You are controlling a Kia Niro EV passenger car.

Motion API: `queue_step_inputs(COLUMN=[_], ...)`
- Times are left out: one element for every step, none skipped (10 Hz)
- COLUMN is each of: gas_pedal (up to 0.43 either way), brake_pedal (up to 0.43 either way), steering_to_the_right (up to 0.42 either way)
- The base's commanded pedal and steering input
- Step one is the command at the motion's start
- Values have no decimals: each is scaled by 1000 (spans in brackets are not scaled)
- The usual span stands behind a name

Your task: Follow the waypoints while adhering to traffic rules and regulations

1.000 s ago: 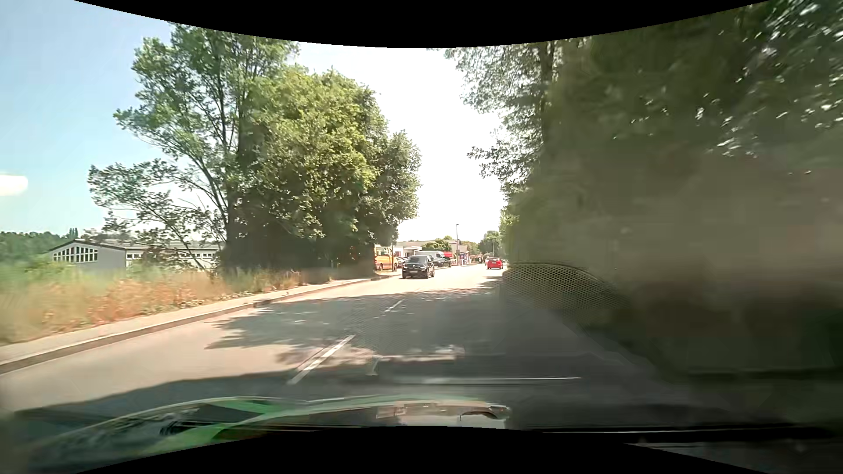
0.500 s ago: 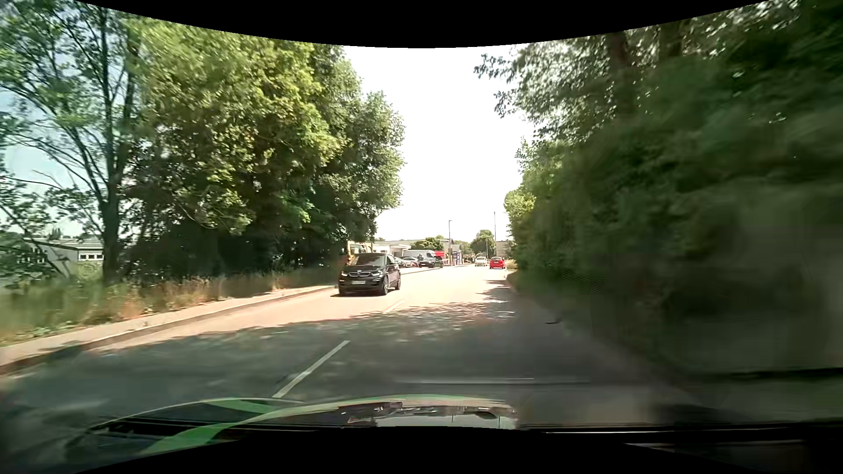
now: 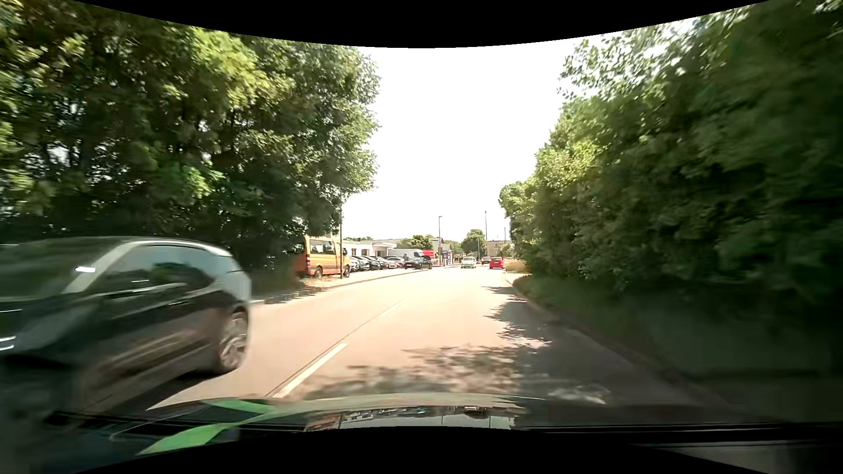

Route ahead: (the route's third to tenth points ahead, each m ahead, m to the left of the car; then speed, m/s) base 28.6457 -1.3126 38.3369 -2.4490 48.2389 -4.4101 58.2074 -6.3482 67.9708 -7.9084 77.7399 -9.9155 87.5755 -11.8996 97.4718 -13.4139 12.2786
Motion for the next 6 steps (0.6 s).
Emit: queue_step_inputs(gas_pedal=[28, 39, 39, 47, 67, 79], brake_pedal=[0, 0, 0, 0, 0, 0], steering_to_the_right=[25, 25, 24, 25, 25, 24])
